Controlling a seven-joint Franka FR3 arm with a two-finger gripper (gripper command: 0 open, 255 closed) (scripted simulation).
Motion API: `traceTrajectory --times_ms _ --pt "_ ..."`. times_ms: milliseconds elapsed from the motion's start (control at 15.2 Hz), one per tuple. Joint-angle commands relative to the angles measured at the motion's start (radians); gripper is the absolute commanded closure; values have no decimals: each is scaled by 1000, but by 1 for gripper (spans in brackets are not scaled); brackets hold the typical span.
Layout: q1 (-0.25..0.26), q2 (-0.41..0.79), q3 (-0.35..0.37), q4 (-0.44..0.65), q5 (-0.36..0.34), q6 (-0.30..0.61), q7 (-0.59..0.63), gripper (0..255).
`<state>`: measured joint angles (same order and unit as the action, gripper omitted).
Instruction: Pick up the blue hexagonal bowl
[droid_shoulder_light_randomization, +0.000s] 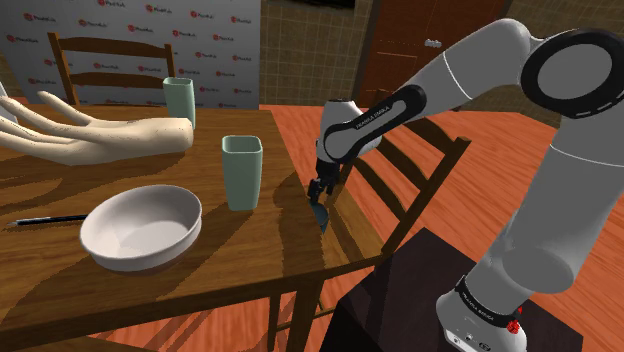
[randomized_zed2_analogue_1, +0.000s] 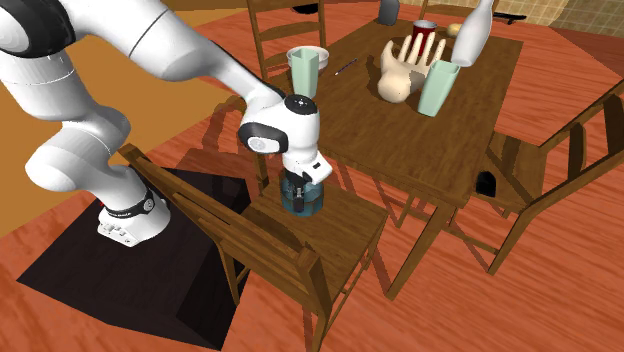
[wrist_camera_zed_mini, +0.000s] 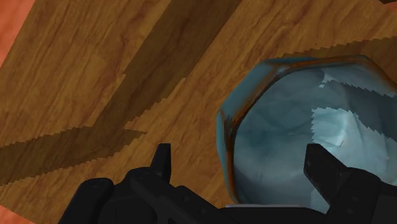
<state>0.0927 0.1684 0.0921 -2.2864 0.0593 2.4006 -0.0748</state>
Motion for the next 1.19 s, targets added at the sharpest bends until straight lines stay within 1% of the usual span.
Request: traceTrajectory --times_ms 0,396,594,660,1122 --pt "4 53 2 31 -1 24 4 0" --pt "6 120 0 25 -5 97 4 0" --pt "6 127 0 25 -6 104 4 0" --pt "6 126 0 24 -6 104 3 255" --pt "6 126 0 24 -6 104 3 255"
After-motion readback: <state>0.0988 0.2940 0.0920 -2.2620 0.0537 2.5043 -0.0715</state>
